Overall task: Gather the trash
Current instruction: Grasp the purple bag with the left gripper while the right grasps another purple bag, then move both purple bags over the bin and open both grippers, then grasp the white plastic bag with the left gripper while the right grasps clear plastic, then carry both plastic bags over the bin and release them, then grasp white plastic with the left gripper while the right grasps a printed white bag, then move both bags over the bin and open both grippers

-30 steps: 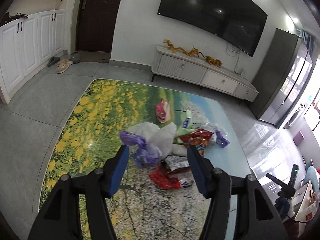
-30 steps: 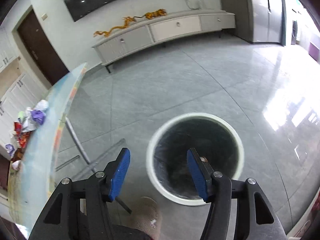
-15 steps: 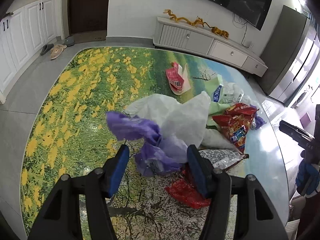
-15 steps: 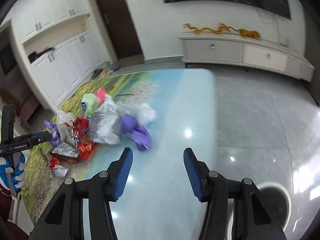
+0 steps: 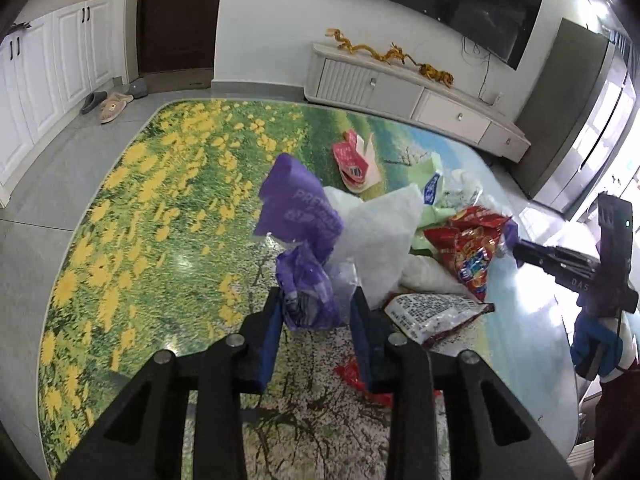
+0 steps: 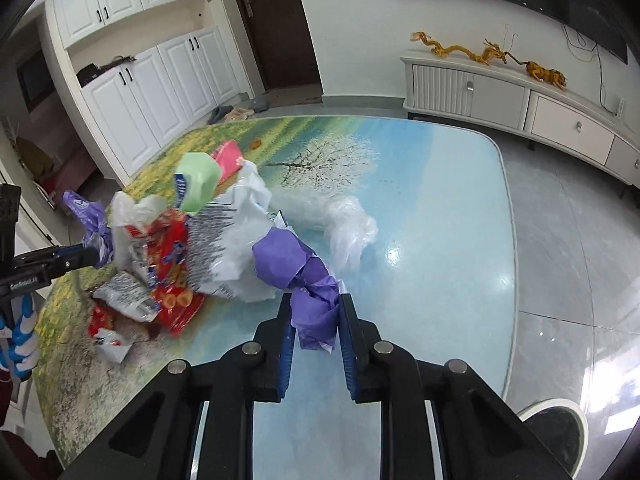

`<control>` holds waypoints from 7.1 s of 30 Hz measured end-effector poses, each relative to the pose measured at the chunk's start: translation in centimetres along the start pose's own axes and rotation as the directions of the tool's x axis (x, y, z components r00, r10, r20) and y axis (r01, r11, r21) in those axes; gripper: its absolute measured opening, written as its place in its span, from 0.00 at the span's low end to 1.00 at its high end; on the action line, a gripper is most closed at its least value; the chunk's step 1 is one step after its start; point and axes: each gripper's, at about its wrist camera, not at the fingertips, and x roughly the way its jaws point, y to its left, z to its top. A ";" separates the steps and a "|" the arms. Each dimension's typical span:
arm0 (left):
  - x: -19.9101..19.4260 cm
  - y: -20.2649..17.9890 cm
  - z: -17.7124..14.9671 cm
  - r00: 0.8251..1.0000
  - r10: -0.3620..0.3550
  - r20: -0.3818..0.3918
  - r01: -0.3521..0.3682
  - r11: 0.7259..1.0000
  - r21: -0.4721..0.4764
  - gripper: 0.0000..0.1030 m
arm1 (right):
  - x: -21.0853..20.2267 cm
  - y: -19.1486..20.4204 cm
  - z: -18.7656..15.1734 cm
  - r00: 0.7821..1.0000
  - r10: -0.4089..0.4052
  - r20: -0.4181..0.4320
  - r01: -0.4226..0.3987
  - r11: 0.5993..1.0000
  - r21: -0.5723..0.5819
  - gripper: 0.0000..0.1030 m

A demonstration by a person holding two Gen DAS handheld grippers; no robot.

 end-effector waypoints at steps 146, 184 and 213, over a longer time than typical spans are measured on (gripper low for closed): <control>-1.9 -19.4 2.6 0.925 -0.379 0.014 0.361 0.892 0.270 0.46 | -17.0 -7.5 -6.2 0.957 -0.255 0.138 0.207 0.934 0.292 0.25; 4.3 -1.7 2.6 0.986 -0.168 -0.012 0.168 0.986 0.015 0.11 | -0.4 2.5 3.3 0.995 0.087 0.052 -0.093 0.988 0.120 0.10; 2.9 -32.0 0.6 0.873 -0.436 -0.218 0.486 0.805 0.339 0.12 | -19.2 -15.3 -13.7 0.930 -0.357 0.093 0.281 0.848 0.449 0.09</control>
